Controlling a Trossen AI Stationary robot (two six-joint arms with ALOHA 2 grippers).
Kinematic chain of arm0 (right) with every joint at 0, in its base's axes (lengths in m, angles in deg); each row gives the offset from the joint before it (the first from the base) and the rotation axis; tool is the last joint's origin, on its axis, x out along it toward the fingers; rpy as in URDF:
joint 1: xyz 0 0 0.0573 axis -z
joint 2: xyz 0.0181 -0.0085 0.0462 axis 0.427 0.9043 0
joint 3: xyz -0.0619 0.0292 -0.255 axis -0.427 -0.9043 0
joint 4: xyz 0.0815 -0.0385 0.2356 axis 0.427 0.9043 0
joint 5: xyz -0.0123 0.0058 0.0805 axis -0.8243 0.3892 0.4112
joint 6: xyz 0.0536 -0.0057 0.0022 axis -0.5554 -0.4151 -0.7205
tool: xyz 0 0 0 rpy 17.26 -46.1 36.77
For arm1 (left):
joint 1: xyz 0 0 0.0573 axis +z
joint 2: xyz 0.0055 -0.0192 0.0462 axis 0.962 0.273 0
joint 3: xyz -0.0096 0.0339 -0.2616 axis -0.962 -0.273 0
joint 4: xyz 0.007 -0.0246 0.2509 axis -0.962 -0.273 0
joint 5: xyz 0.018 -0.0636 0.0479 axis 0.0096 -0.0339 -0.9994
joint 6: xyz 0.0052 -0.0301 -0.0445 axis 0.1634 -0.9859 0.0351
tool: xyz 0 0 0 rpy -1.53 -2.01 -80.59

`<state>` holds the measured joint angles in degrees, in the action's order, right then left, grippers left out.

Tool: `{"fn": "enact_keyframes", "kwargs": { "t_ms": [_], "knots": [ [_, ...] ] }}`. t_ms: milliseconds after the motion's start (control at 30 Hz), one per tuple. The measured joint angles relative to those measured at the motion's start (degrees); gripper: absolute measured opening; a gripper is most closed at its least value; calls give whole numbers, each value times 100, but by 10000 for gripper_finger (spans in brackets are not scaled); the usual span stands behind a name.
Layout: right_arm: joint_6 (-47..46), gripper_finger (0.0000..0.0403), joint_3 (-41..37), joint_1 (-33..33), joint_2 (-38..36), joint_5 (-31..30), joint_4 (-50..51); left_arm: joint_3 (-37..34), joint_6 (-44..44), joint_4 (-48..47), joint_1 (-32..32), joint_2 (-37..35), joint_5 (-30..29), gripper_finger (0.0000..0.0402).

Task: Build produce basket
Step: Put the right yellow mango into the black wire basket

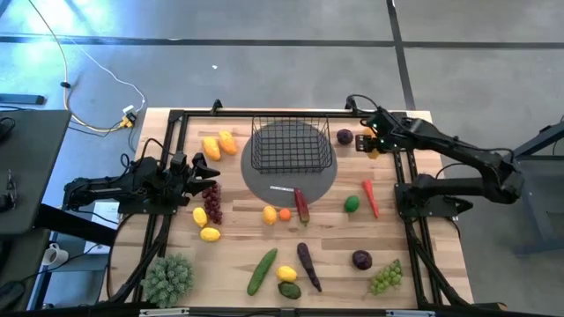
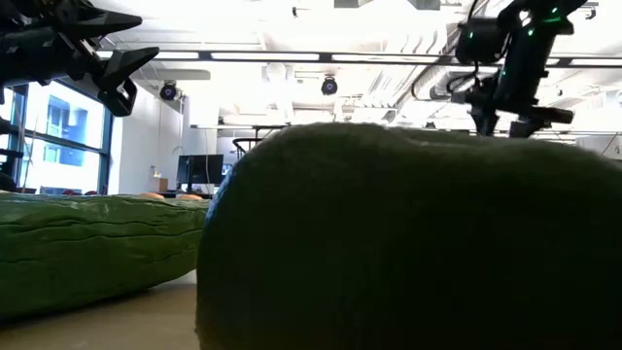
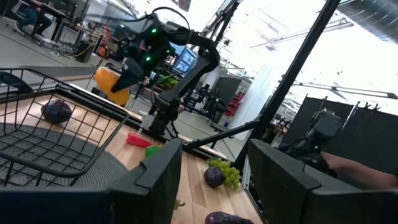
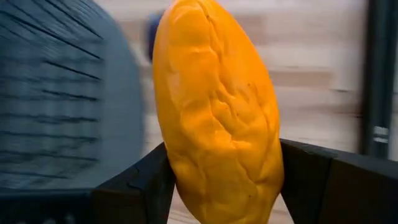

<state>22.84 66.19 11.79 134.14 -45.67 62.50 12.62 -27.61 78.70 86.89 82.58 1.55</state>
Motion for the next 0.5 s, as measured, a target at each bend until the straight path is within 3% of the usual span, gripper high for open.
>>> {"fn": "enact_keyframes", "kwargs": {
  "t_ms": [300, 500],
  "knots": [
    [-352, 209, 0, -720, -223, -38, -1654, 0, -15, 2, -2, 0, -1, 174],
    [-232, 209, 0, -1011, -216, -137, -2707, -1, -468, 4, -2, -1, 1, 174]
  ]
}}
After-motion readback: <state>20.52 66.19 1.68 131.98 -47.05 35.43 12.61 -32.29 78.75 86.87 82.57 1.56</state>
